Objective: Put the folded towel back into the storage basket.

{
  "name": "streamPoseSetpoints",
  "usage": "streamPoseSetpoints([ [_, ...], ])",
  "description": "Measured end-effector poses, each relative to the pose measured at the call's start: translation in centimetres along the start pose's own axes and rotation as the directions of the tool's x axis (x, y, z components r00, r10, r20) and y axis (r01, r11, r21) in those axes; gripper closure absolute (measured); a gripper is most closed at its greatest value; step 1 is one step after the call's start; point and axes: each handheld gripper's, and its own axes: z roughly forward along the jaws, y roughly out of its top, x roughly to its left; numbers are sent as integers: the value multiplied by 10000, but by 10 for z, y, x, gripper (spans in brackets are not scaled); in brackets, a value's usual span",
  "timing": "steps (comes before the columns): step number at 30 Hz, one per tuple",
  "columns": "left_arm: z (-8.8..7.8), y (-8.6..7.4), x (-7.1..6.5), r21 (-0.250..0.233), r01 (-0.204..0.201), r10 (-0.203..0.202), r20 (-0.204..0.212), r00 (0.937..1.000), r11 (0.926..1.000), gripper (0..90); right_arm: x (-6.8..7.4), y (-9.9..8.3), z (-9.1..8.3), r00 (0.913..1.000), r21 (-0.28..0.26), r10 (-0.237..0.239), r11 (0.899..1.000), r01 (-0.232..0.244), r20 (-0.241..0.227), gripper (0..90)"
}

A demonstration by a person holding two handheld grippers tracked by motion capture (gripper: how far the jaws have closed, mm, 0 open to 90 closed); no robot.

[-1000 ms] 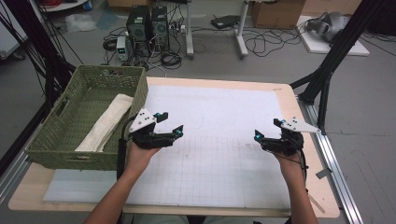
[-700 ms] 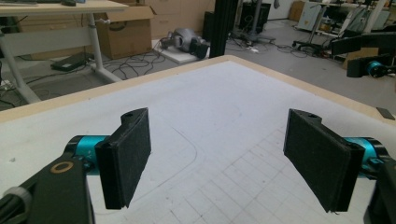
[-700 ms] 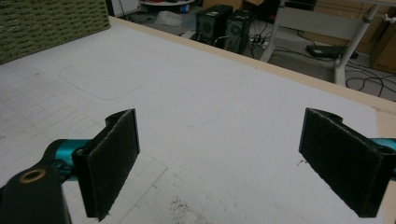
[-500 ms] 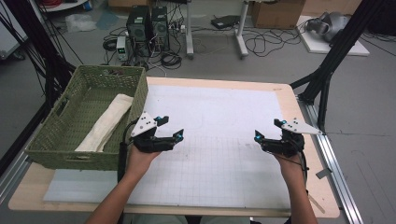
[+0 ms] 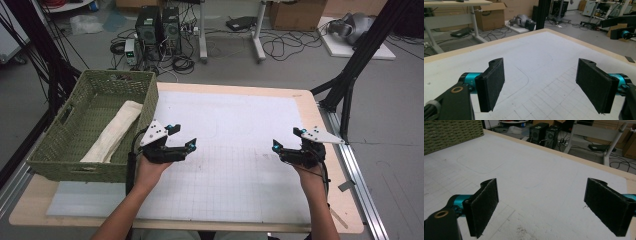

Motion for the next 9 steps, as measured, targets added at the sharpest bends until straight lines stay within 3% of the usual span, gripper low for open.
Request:
streamPoseSetpoints([
  [9, 0, -1, 0, 13, -20, 20, -24, 10000, 10000, 236, 0, 0, 1, 9999, -32, 95, 10000, -95, -58, 117],
])
